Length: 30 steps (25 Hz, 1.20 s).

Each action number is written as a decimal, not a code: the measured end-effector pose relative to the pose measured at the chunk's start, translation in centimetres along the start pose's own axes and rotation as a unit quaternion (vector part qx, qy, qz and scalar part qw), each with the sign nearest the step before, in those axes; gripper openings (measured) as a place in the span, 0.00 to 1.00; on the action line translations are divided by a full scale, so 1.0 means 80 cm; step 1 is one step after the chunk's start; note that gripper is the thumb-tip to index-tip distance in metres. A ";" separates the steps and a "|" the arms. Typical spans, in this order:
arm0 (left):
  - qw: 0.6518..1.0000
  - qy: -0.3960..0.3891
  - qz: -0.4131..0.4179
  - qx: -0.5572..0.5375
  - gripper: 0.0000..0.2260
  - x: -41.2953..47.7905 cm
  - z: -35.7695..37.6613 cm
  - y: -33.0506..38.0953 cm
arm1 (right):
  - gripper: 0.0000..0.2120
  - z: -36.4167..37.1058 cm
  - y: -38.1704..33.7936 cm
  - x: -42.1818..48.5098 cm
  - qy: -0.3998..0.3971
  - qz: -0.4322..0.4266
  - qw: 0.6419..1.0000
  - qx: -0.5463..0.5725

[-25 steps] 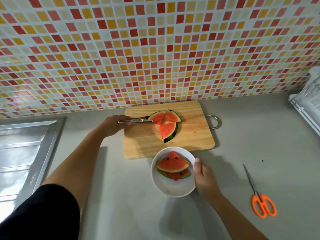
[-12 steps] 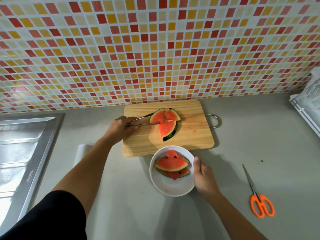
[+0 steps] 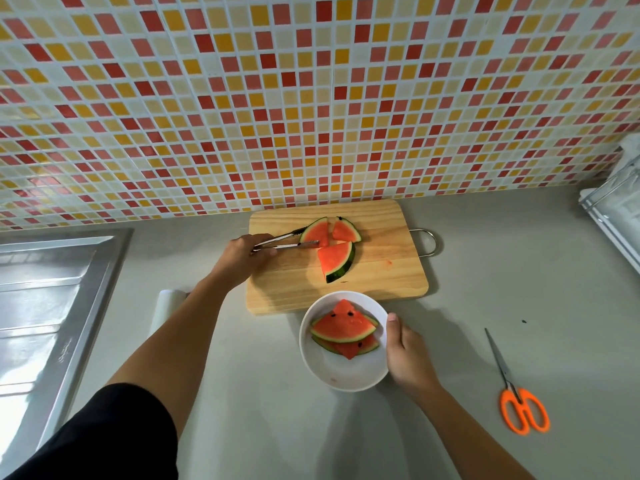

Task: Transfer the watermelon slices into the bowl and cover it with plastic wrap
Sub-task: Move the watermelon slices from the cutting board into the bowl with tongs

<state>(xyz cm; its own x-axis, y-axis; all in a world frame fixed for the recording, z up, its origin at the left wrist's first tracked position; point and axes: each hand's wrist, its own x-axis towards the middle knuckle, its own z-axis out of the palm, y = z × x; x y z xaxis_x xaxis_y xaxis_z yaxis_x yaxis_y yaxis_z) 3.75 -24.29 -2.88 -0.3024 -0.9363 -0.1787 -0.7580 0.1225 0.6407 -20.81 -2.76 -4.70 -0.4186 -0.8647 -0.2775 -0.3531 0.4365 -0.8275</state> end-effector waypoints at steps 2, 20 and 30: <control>1.000 -0.005 0.011 0.008 0.17 -0.002 -0.003 -0.002 | 0.19 0.000 0.000 0.000 0.001 0.001 1.000 -0.001; 0.999 0.009 0.040 0.028 0.17 -0.020 0.000 -0.003 | 0.18 0.000 -0.001 0.001 -0.004 0.007 1.000 -0.014; 1.000 -0.007 0.010 -0.006 0.17 -0.021 -0.001 -0.002 | 0.19 0.001 0.000 0.003 0.001 0.007 1.000 -0.019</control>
<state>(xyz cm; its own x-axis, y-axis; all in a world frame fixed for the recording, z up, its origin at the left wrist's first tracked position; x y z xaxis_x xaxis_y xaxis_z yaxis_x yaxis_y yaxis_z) 4.46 -22.76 -2.63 -0.3258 -0.9290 -0.1757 -0.7449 0.1378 0.6528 -20.85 -2.95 -4.80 -0.4258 -0.8581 -0.2871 -0.3785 0.4571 -0.8049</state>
